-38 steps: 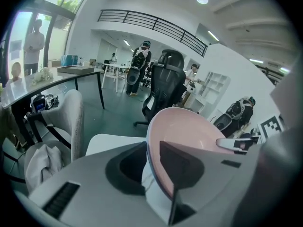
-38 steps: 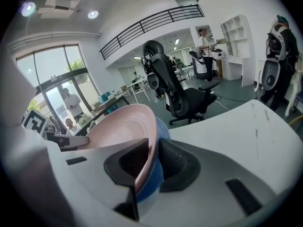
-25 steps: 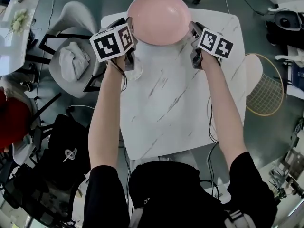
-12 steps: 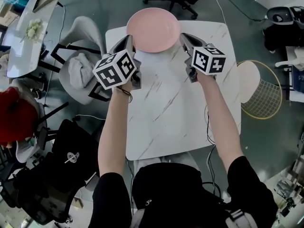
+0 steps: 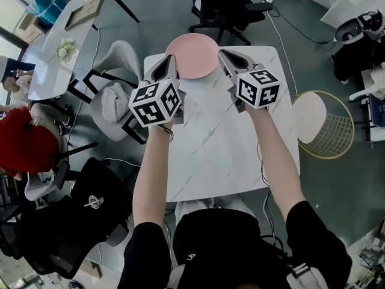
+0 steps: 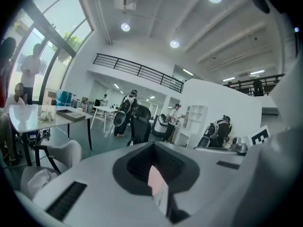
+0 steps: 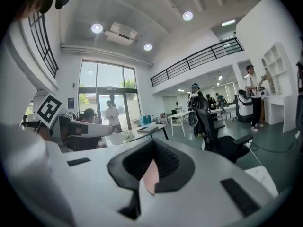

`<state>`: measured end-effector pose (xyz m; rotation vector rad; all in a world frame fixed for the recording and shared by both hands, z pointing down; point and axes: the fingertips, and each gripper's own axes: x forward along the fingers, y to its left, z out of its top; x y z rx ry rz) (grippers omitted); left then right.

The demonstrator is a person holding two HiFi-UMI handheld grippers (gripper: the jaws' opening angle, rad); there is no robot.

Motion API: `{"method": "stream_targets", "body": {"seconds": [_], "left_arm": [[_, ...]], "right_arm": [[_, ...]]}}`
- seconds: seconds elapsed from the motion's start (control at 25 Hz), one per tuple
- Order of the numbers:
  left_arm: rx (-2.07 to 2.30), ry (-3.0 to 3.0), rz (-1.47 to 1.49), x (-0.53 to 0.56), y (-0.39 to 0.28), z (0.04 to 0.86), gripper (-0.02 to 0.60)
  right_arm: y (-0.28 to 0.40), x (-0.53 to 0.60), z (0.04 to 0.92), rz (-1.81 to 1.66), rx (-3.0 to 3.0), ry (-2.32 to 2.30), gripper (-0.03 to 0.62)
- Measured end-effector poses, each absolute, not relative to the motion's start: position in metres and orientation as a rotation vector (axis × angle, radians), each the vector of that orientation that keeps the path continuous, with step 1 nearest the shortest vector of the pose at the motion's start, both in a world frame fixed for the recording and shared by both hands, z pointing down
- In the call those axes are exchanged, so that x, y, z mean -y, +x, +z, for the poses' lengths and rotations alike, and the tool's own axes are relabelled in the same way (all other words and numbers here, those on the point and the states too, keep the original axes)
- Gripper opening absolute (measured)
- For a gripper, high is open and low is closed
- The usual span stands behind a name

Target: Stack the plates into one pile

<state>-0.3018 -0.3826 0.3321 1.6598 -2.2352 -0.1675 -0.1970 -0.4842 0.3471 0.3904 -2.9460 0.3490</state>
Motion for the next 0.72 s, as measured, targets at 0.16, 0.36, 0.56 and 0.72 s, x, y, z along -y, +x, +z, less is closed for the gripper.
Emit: {"method": "stream_targets", "body": {"seconds": [0.16,0.36,0.56,0.72], "left_arm": [[2.31,1.711,-0.236,0.373,-0.273,0.281,0.015],[2.391,1.731,-0.341,0.345,-0.228,0.237,0.015],[2.456,1.727,-0.445,0.301,-0.181,0.223,0.015],[2.572,1.7,-0.371,0.269,-0.152,0.217,0.017]], "right_arm": [[-0.18,0.465,0.281,0.184,3.078,0.332,0.008],[-0.133,0.43,0.222,-0.063,3.176,0.322,0.008],[-0.077,0.391,0.199,-0.3,3.192,0.379,0.008],[-0.033,0.376,0.207,-0.384,3.144,0.402,0.008]]}}
